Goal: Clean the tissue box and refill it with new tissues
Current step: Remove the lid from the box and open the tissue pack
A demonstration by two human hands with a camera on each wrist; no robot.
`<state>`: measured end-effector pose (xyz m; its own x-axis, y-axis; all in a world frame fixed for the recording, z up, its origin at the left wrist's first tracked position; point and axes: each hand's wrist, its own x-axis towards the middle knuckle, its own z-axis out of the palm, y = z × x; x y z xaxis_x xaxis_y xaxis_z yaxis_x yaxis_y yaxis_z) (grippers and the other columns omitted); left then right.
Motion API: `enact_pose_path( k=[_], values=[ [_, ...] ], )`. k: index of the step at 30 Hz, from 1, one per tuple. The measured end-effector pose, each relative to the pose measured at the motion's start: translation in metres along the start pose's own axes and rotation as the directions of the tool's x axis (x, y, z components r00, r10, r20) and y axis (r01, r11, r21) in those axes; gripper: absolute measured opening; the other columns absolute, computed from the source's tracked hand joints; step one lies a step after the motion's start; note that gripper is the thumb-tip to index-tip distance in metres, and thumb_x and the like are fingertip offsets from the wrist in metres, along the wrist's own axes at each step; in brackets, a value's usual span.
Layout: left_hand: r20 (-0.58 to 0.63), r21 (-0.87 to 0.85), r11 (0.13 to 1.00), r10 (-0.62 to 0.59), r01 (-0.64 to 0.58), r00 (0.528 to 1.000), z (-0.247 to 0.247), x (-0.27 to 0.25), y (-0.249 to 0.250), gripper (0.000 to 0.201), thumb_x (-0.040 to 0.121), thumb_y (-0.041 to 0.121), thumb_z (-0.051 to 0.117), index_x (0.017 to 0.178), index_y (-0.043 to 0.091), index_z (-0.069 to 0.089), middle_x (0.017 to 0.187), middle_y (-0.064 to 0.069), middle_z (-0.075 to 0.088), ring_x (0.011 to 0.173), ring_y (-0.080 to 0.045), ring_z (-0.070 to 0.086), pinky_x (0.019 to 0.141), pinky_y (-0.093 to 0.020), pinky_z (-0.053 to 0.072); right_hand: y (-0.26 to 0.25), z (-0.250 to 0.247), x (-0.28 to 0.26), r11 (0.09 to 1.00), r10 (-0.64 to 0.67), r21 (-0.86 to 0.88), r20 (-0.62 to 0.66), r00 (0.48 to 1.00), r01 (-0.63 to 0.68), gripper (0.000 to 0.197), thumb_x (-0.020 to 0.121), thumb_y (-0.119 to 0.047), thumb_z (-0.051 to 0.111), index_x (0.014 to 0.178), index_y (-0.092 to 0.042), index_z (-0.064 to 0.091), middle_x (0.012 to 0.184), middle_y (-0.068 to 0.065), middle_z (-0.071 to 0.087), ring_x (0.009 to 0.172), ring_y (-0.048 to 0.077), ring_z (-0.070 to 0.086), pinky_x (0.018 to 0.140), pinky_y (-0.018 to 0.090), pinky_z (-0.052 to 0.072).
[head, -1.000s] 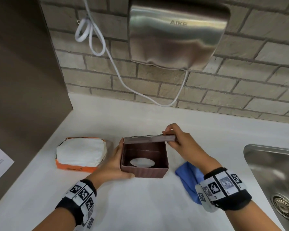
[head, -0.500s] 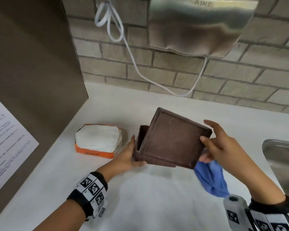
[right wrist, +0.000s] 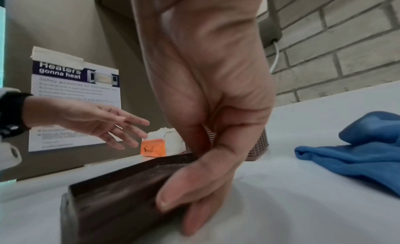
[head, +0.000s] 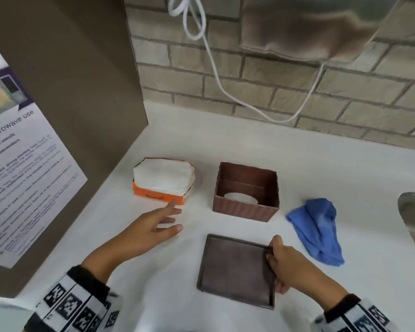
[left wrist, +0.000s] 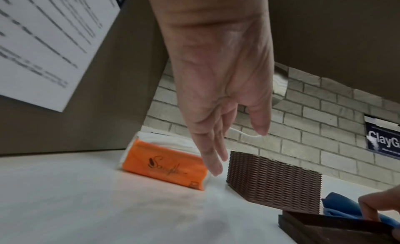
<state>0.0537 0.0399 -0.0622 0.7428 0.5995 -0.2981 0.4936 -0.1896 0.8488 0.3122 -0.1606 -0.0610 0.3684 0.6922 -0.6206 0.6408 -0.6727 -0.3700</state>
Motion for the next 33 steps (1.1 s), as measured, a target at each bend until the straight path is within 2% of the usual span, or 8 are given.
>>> enact_pose_path(
  k=[3, 6, 10, 14, 18, 24, 30, 33],
  values=[
    [-0.034, 0.034, 0.998, -0.045, 0.046, 0.998, -0.002, -0.010, -0.006, 0.070, 0.089, 0.046, 0.060, 0.150, 0.038, 0.027, 0.139, 0.018, 0.052, 0.126, -0.007, 0.053, 0.100, -0.019, 0.043, -0.004, 0.003, 0.001, 0.994, 0.008, -0.112, -0.017, 1.000, -0.009, 0.019, 0.098, -0.016, 0.029, 0.080, -0.021, 0.028, 0.051, 0.000, 0.058, 0.037, 0.012, 0.052, 0.058, 0.029, 0.055],
    [-0.064, 0.072, 0.995, -0.064, 0.068, 0.996, -0.007, -0.015, -0.013, 0.063, 0.094, 0.035, 0.059, 0.149, 0.035, 0.030, 0.137, 0.018, 0.053, 0.123, -0.006, 0.054, 0.095, -0.014, 0.043, -0.007, 0.005, -0.001, 0.966, -0.020, -0.260, -0.053, 0.998, 0.006, 0.011, 0.100, -0.027, 0.034, 0.106, -0.018, 0.036, 0.068, -0.004, 0.058, 0.057, 0.016, 0.059, 0.070, 0.030, 0.052],
    [-0.201, 0.117, 0.992, -0.021, 0.046, 0.979, -0.030, -0.014, -0.016, 0.054, 0.095, 0.029, 0.061, 0.144, 0.034, 0.040, 0.129, 0.017, 0.059, 0.110, -0.002, 0.060, 0.080, -0.003, 0.045, -0.030, -0.012, -0.002, 0.886, -0.247, -0.458, -0.335, 0.909, 0.072, 0.068, 0.095, -0.063, 0.011, 0.125, -0.019, 0.052, 0.088, -0.002, 0.070, 0.074, 0.008, 0.067, 0.070, 0.018, 0.050],
    [-0.377, 0.199, 0.980, 0.093, -0.017, 0.921, -0.059, 0.012, -0.009, 0.034, 0.095, 0.021, 0.061, 0.129, 0.026, 0.062, 0.123, 0.009, 0.062, 0.105, -0.001, 0.060, 0.085, -0.006, 0.045, -0.089, -0.033, 0.002, 0.915, -0.378, -0.215, -0.160, 0.912, 0.342, 0.033, 0.096, -0.045, 0.045, 0.128, -0.037, 0.048, 0.099, -0.018, 0.060, 0.084, -0.001, 0.056, 0.082, 0.012, 0.042],
    [-0.374, 0.298, 0.954, 0.134, -0.018, 0.918, -0.077, 0.052, 0.000, 0.033, 0.099, 0.015, 0.051, 0.130, 0.021, 0.061, 0.130, 0.004, 0.056, 0.115, -0.008, 0.054, 0.096, -0.012, 0.040, -0.159, -0.038, 0.041, 0.870, -0.493, -0.083, -0.204, 0.846, 0.486, 0.031, 0.095, -0.034, 0.052, 0.126, -0.030, 0.053, 0.103, -0.015, 0.056, 0.085, -0.001, 0.053, 0.070, 0.006, 0.038],
    [-0.311, 0.583, 0.808, 0.133, 0.079, 0.941, -0.074, 0.105, -0.018, 0.038, 0.099, 0.015, 0.041, 0.136, 0.015, 0.053, 0.144, -0.005, 0.047, 0.136, -0.024, 0.043, 0.112, -0.032, 0.037, -0.214, -0.024, 0.111, 0.957, -0.285, -0.139, -0.264, 0.921, 0.256, 0.053, 0.097, -0.036, 0.047, 0.138, -0.005, 0.037, 0.135, 0.016, 0.048, 0.122, 0.028, 0.049, 0.102, 0.031, 0.041],
    [-0.309, 0.664, 0.734, 0.096, 0.143, 0.946, -0.071, 0.115, -0.014, 0.061, 0.095, 0.009, 0.052, 0.151, 0.015, 0.028, 0.152, -0.002, 0.035, 0.138, -0.025, 0.030, 0.111, -0.035, 0.036, -0.228, -0.024, 0.121, 0.979, -0.181, -0.150, -0.304, 0.935, 0.140, 0.055, 0.100, -0.034, 0.042, 0.139, 0.004, 0.031, 0.139, 0.017, 0.046, 0.128, 0.028, 0.045, 0.102, 0.030, 0.037],
    [-0.263, 0.724, 0.665, 0.020, 0.184, 0.965, -0.078, 0.123, -0.009, 0.059, 0.093, 0.013, 0.056, 0.147, 0.017, 0.033, 0.149, -0.001, 0.040, 0.130, -0.030, 0.034, 0.104, -0.037, 0.039, -0.231, -0.027, 0.127, 0.992, -0.128, -0.052, -0.307, 0.943, 0.117, 0.062, 0.095, -0.032, 0.052, 0.141, 0.000, 0.026, 0.137, 0.014, 0.048, 0.124, 0.027, 0.050, 0.095, 0.030, 0.042]
  ],
)
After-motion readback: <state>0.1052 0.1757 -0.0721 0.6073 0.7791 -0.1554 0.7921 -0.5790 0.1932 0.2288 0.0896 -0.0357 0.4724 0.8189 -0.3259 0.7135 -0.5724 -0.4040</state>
